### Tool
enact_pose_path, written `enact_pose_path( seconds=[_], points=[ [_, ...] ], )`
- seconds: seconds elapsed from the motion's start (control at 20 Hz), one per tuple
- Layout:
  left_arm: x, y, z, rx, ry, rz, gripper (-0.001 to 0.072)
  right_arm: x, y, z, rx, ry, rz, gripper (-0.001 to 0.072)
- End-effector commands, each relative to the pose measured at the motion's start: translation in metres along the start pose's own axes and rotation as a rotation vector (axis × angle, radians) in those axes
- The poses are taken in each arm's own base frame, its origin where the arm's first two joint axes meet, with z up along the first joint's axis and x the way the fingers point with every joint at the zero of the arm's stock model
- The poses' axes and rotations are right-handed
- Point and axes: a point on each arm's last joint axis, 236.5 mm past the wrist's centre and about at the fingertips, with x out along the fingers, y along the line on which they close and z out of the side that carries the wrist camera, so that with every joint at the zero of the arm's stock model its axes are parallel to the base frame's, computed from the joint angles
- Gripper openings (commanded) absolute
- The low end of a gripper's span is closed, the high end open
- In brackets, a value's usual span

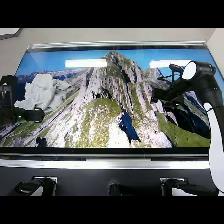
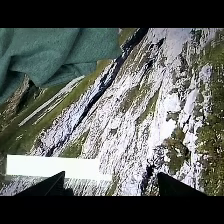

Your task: Fold the shirts.

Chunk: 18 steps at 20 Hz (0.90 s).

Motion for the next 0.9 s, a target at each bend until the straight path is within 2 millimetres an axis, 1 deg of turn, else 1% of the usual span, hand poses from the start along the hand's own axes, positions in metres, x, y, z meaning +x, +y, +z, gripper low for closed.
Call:
enact_pose_path(
  seconds=[0.0,0.65,0.7,0.75,0.85],
  points=[
    [0.0,0.0,0.0,0.0,0.0,0.001,0.0717,0.0,0.0,0.0,0.0,0.001,0.0,0.07],
    [0.0,0.0,0.0,-0.001,-0.001,0.0,0.0717,0.0,0.001,0.001,0.005,-0.004,0.002,0.07],
    [0.001,-0.003,0.004,-0.021,-0.016,-0.015,0.0717,0.0,0.002,0.004,0.008,-0.017,0.006,0.07],
    [0.002,-0.008,0.014,-0.038,-0.054,-0.034,0.0717,0.0,0.003,0.008,0.009,-0.034,0.012,0.07],
    [0.002,-0.012,0.049,-0.043,-0.197,-0.054,0.0717,0.0,0.004,0.013,0.009,-0.056,0.016,0.07]
  ],
)
